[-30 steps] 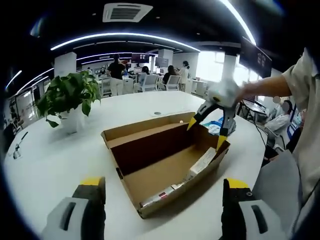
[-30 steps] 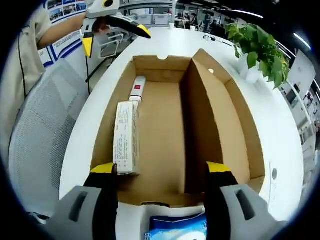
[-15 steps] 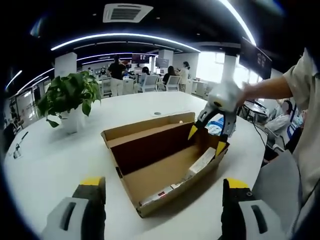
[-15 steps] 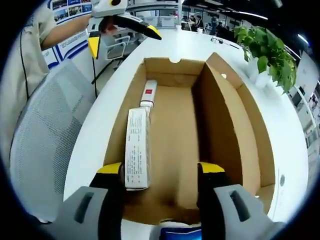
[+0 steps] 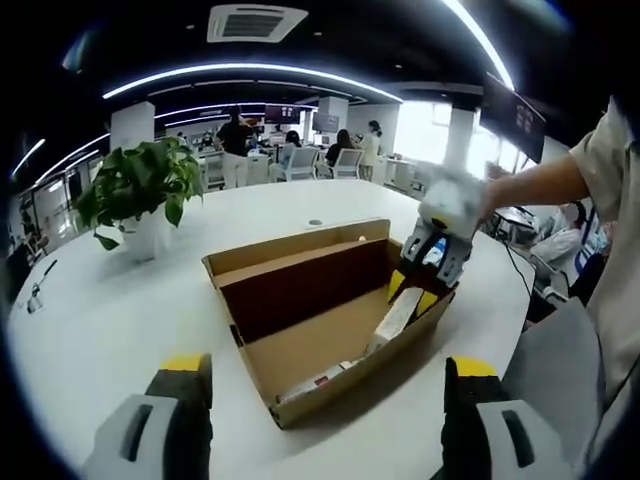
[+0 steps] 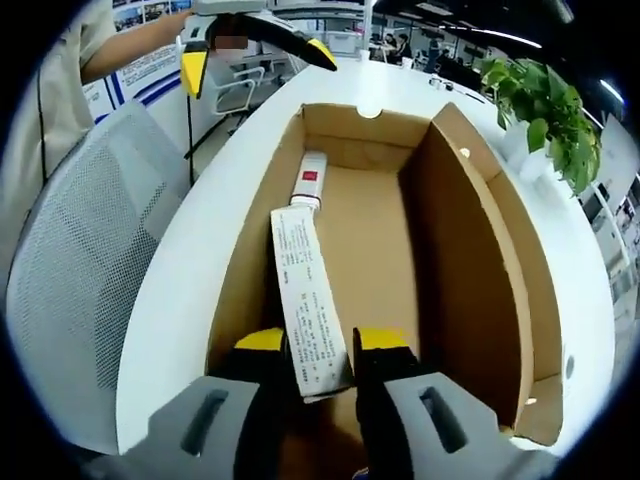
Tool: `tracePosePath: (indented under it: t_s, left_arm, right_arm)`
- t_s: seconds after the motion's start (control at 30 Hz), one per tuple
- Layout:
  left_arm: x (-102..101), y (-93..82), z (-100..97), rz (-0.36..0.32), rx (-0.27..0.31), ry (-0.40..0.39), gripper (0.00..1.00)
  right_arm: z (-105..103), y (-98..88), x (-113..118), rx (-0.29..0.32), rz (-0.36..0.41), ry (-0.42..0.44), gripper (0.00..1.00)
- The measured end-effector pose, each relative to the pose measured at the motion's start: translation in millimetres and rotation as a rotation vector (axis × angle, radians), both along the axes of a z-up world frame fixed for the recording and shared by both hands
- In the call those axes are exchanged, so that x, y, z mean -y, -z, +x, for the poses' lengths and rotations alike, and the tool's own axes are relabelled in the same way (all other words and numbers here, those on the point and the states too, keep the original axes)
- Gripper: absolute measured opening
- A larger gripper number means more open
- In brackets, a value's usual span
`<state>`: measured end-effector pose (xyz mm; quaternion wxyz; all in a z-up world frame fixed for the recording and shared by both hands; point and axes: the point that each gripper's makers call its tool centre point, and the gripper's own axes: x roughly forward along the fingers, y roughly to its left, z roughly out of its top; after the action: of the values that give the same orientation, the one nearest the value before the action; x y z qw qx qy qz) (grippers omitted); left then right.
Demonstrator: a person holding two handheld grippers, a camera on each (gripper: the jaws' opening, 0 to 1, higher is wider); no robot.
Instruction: Operate the shoe box by opening the lid, removing the specified soft item, and placing it in the target area until the item is outside and the box remains undamaged.
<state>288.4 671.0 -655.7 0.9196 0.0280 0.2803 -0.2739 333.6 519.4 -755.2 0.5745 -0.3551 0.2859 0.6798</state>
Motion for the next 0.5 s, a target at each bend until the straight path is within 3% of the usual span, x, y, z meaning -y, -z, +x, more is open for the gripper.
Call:
tracePosePath:
  t_s: [0.5]
  left_arm:
    - [-0.6,0.1,1.7,0.002,-0.002,-0.001,0.98]
  right_arm:
    - [-6.3,-8.6,0.7,-0.015,0.003,0.054,0.18]
